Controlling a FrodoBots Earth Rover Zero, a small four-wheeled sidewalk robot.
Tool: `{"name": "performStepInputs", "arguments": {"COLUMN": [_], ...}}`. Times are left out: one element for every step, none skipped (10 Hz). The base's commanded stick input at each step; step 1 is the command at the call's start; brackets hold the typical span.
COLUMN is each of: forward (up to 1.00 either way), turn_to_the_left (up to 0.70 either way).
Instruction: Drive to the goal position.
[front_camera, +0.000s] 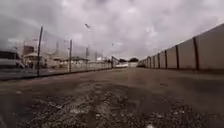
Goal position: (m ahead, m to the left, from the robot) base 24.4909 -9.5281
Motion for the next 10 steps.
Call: {"name": "performStepInputs", "arguments": {"forward": [0.6, 0.6, 0.6, 0.6, 0.6, 0.6, 0.6, 0.6, 0.6, 0.6], "turn_to_the_left": [-0.04, -0.1, -0.15, -0.15, -0.15, 0.0, 0.0, 0.0, 0.0, 0.0]}}
